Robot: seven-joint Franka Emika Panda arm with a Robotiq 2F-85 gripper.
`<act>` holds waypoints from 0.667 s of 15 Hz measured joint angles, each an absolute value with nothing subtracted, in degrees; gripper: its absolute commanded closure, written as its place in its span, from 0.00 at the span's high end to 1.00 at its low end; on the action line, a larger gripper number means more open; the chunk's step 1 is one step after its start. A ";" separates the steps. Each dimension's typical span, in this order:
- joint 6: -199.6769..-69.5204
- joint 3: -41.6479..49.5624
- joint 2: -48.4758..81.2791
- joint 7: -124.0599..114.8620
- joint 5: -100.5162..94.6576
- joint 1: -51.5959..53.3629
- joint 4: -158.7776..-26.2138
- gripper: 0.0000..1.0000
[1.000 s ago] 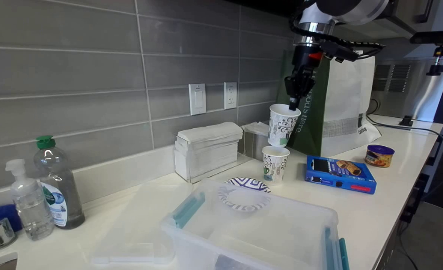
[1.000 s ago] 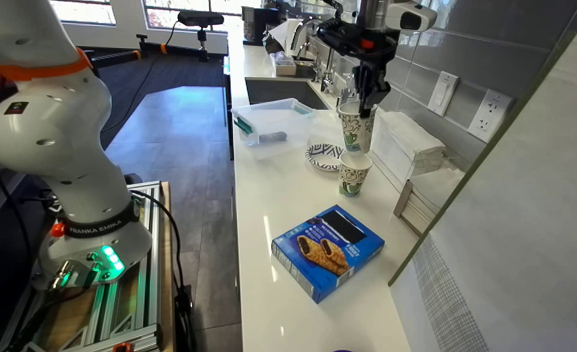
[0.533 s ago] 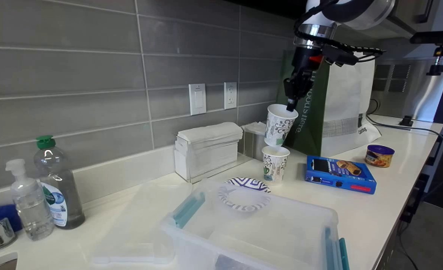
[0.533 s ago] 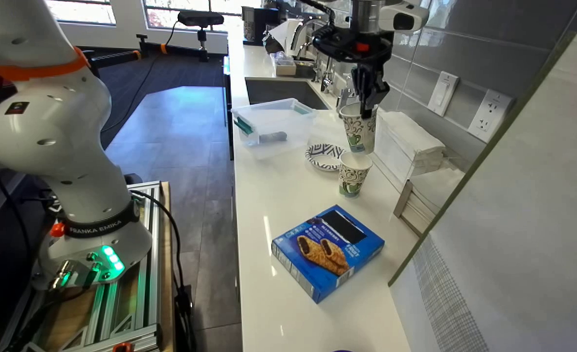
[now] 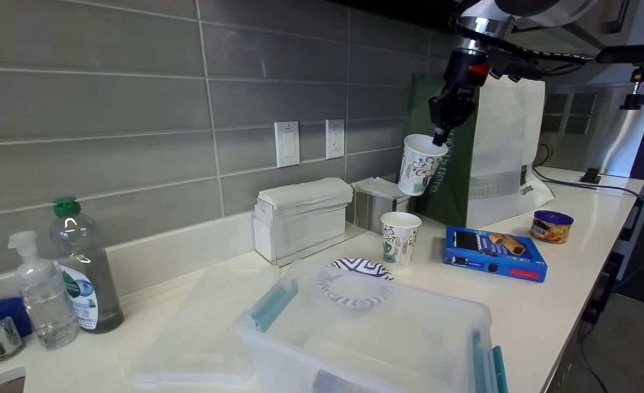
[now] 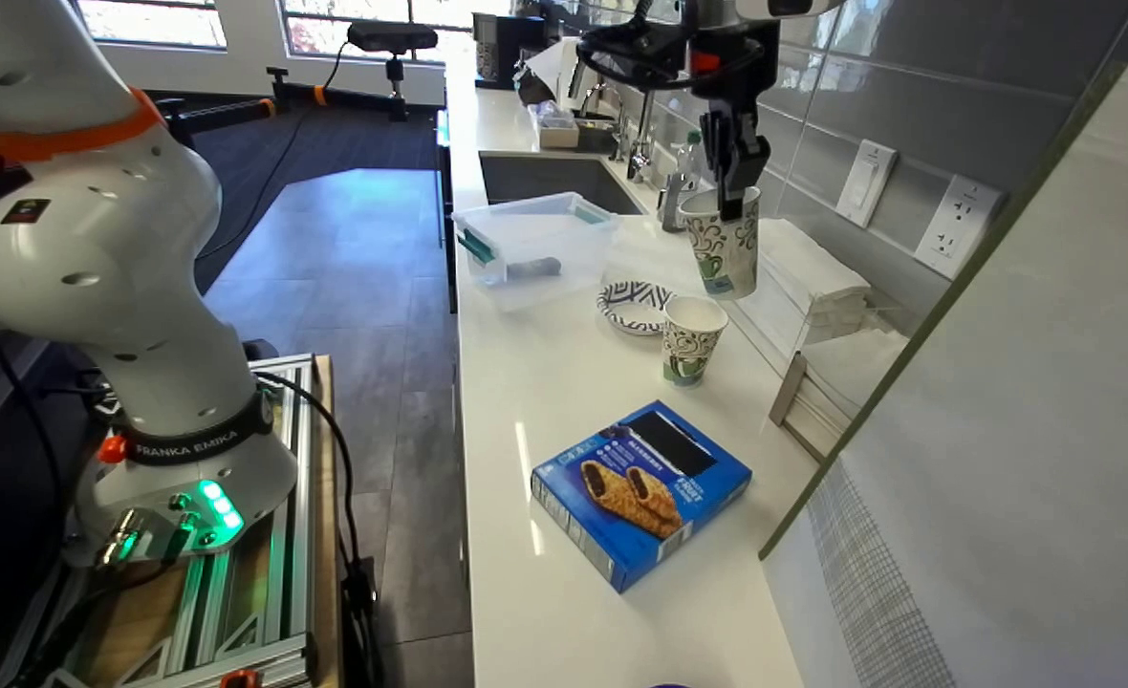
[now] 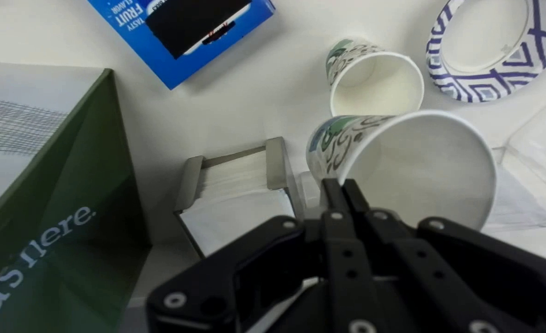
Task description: Unstack the cups
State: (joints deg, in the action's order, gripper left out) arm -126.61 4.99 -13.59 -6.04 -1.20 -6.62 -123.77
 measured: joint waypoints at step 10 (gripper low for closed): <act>-127.11 12.45 -7.99 -2.15 8.18 -9.65 -123.98 0.01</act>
